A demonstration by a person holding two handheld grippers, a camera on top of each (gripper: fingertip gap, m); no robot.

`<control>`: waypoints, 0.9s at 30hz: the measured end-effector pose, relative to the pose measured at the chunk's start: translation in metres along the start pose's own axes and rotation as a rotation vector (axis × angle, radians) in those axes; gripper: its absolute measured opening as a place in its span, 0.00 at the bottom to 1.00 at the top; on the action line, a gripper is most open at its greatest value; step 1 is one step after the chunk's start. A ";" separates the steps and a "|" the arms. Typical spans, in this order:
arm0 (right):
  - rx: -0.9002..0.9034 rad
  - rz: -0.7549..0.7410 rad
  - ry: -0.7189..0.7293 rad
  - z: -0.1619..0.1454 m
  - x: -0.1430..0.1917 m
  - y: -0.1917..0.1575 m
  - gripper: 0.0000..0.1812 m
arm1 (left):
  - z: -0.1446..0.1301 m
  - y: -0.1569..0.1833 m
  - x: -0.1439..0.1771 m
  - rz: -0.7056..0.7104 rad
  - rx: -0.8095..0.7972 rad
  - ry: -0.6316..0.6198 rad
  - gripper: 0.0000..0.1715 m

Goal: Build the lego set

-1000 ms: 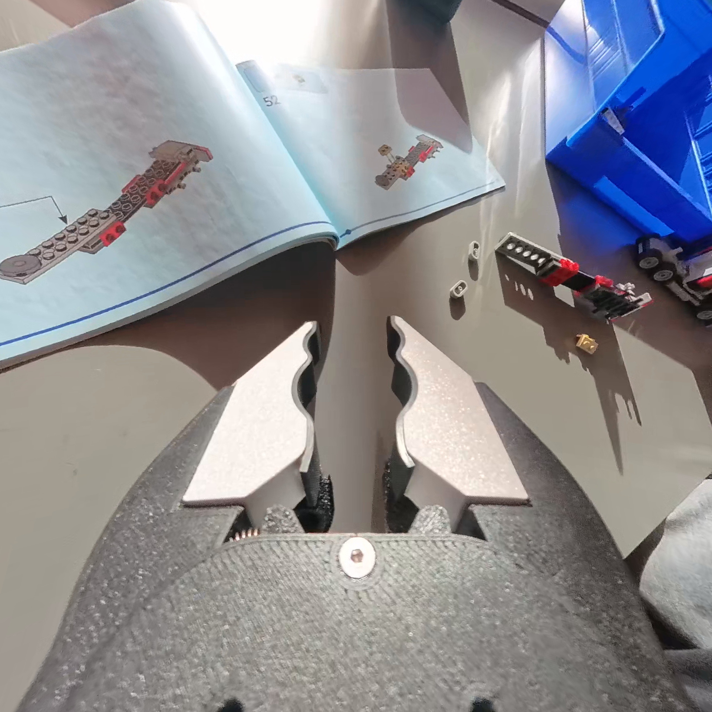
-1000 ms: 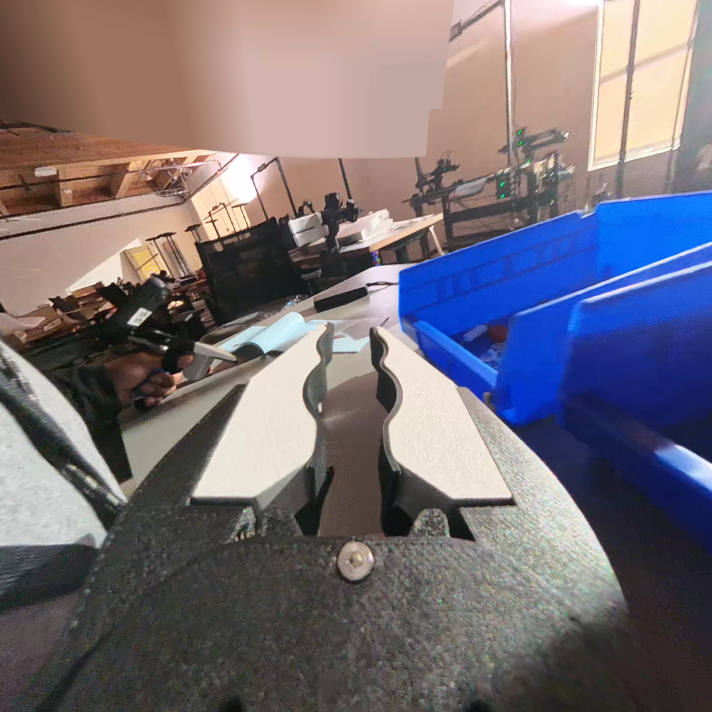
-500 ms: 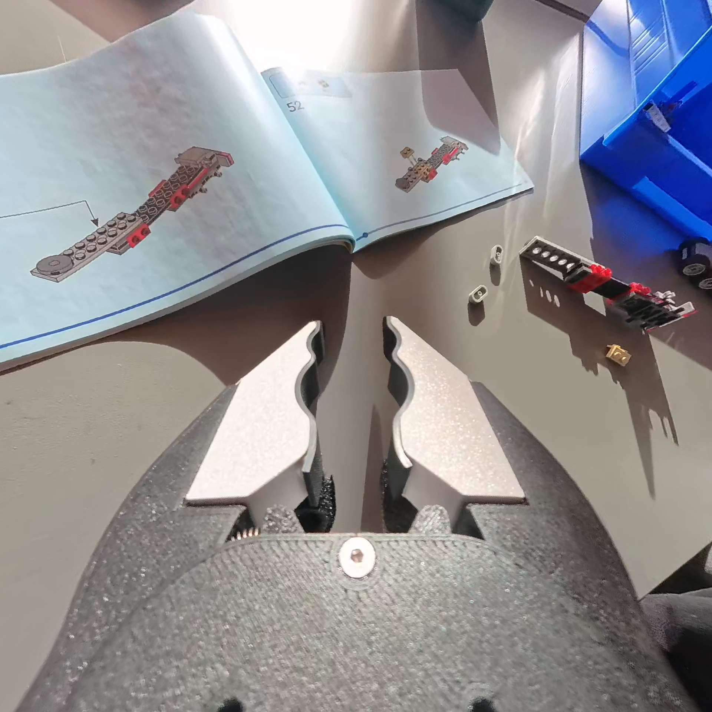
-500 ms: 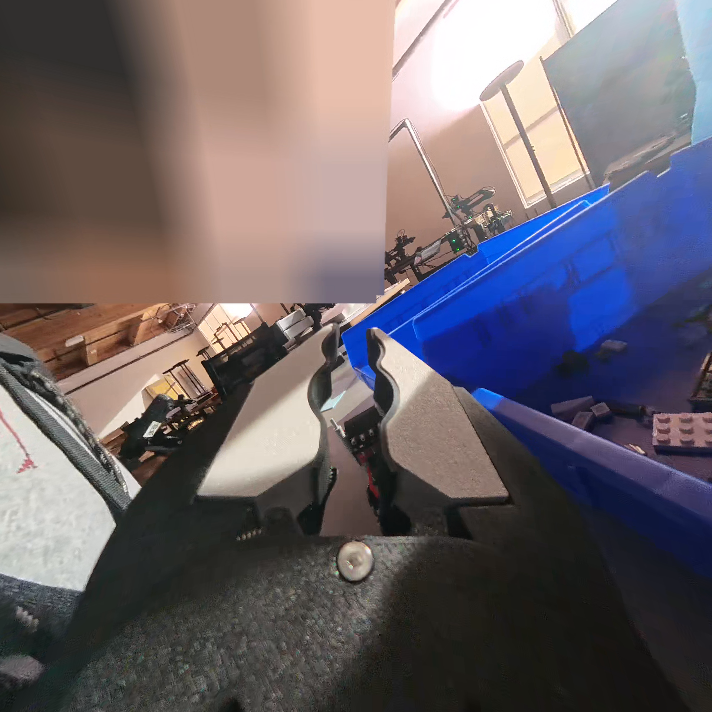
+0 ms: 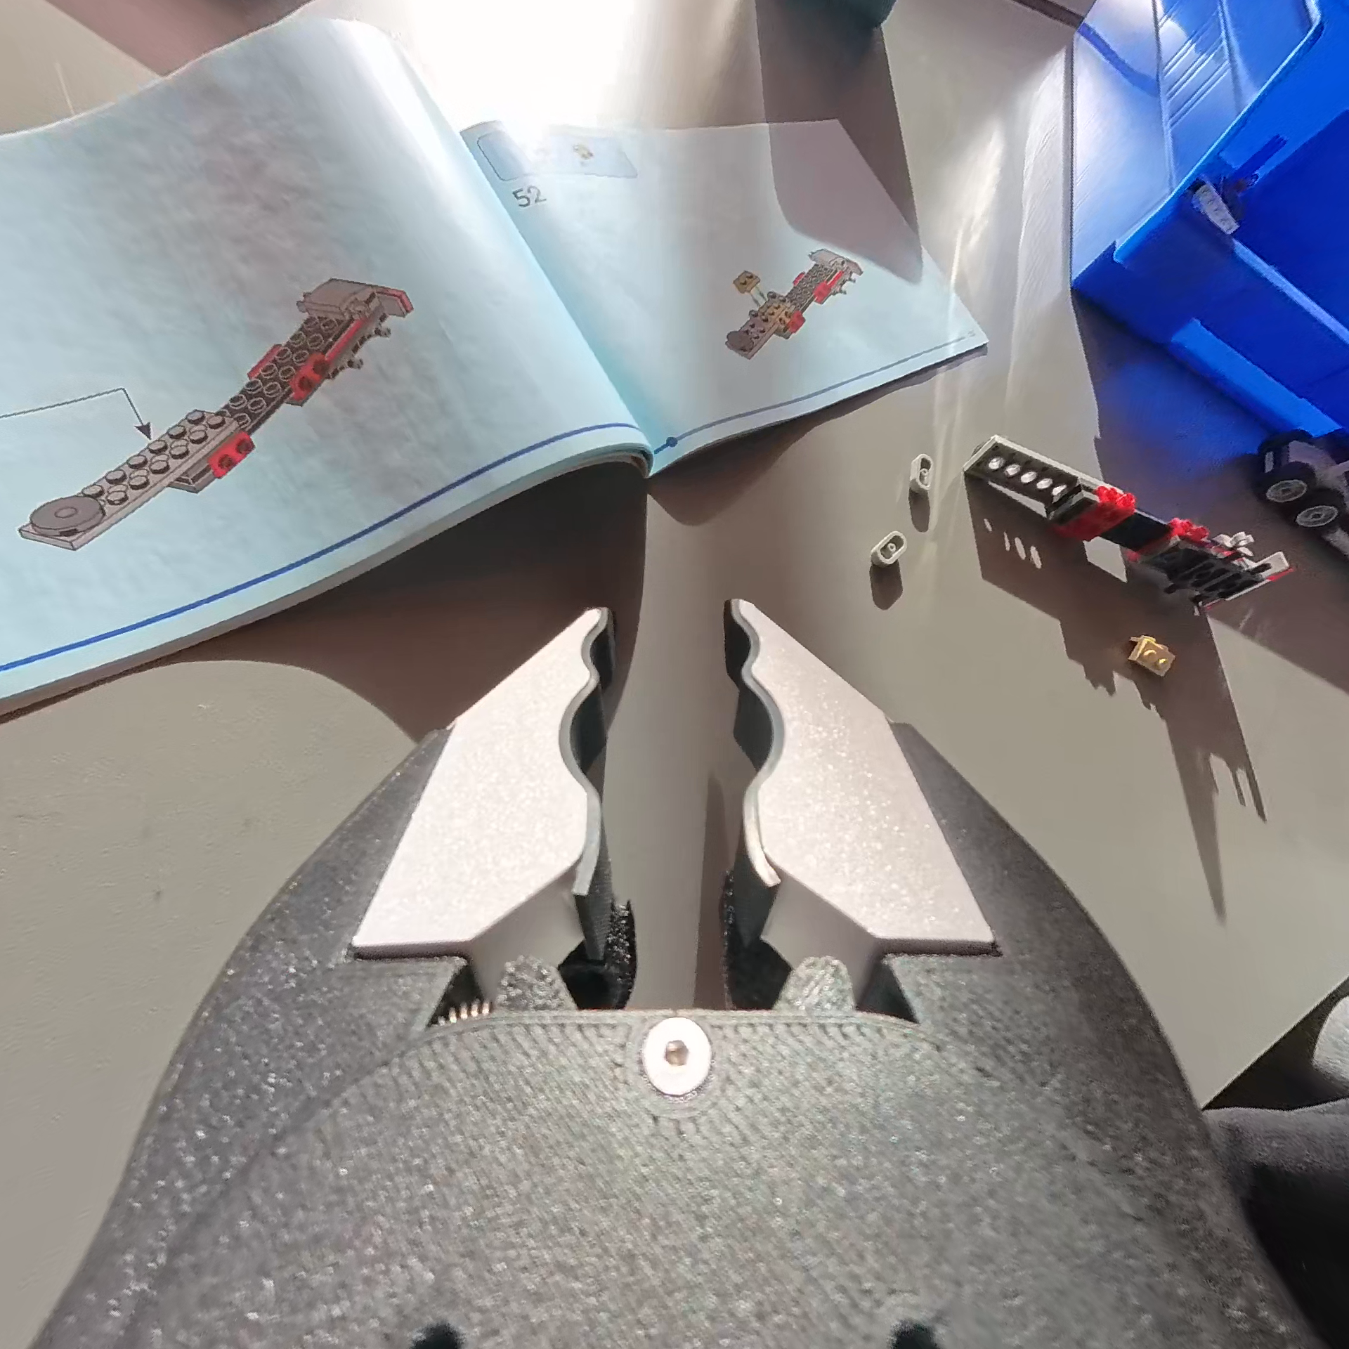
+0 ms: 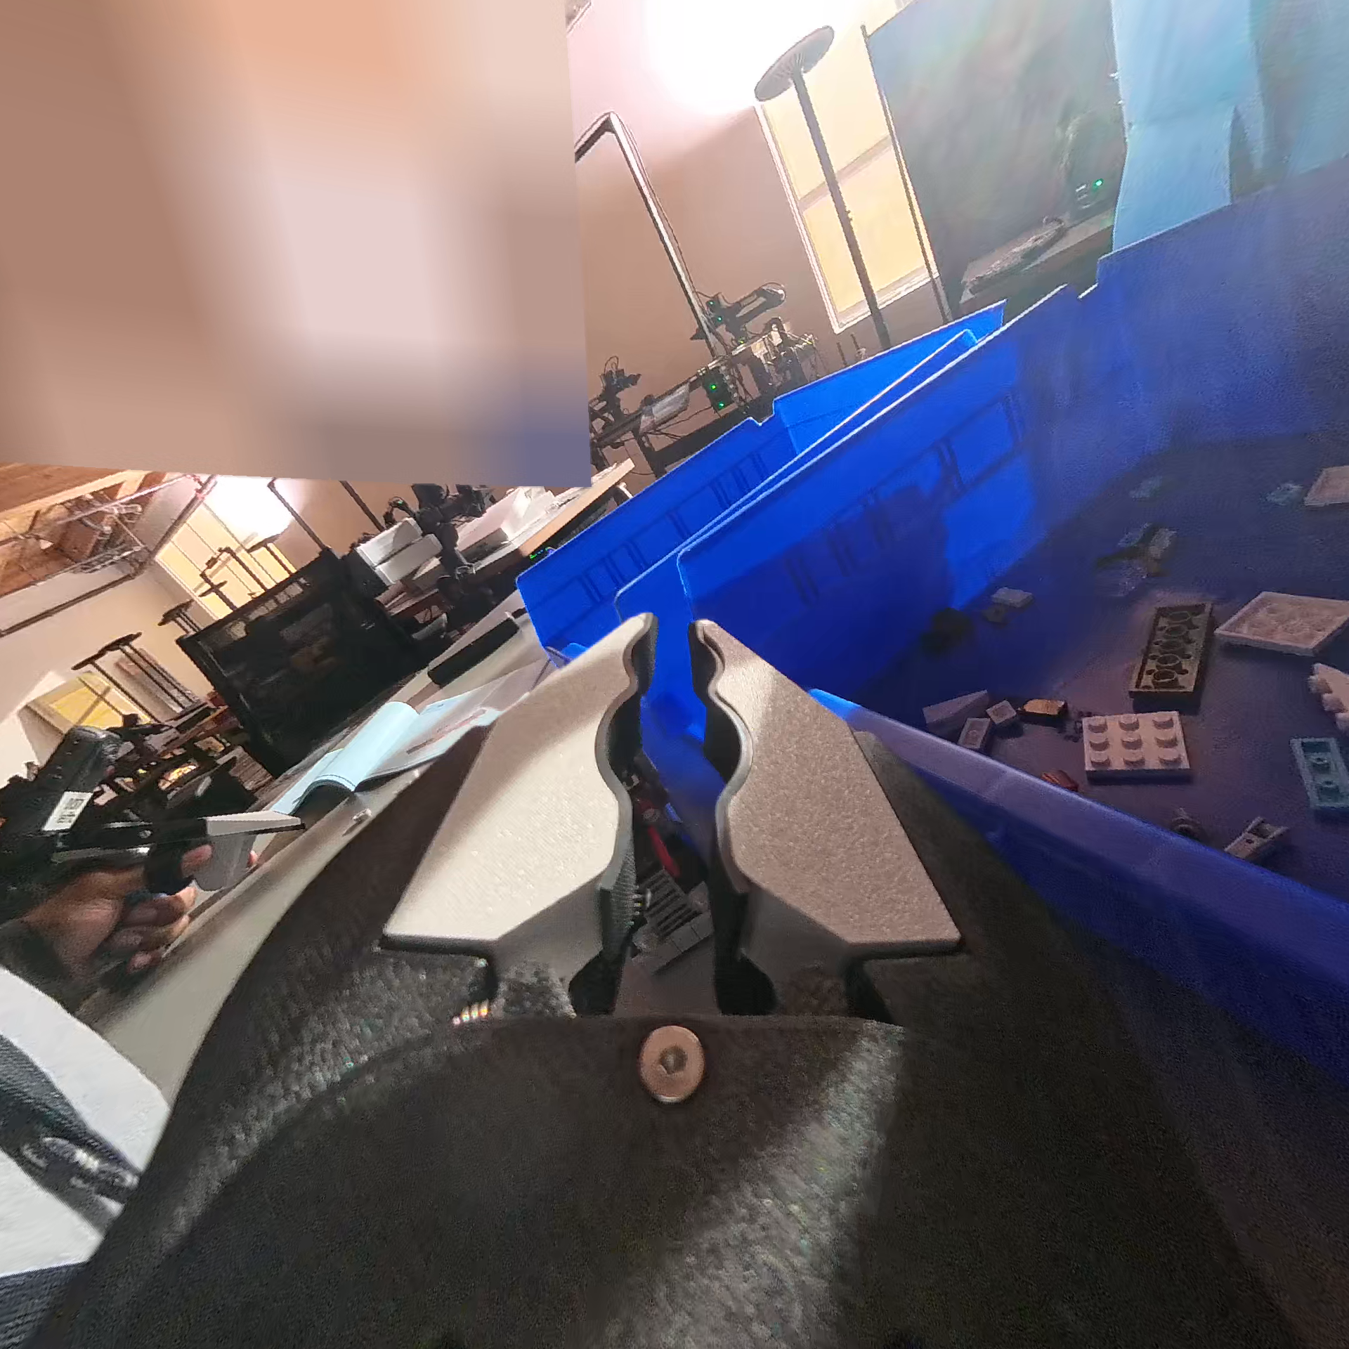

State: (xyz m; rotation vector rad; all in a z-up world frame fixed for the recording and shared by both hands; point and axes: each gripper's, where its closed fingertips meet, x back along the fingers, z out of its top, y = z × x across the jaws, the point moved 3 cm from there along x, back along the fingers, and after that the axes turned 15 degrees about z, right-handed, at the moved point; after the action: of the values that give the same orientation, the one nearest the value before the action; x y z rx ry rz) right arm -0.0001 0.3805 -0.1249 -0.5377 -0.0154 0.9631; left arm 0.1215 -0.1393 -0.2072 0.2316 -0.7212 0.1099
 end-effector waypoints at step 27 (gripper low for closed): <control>-0.016 -0.124 0.053 0.017 0.037 0.026 0.05 | 0.001 -0.006 -0.001 0.069 0.015 0.010 0.18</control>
State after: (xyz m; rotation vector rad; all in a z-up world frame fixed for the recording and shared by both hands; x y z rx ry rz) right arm -0.0031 0.4282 -0.1294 -0.5702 -0.0084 0.8283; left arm 0.1209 -0.1453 -0.2079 0.2206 -0.7185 0.1821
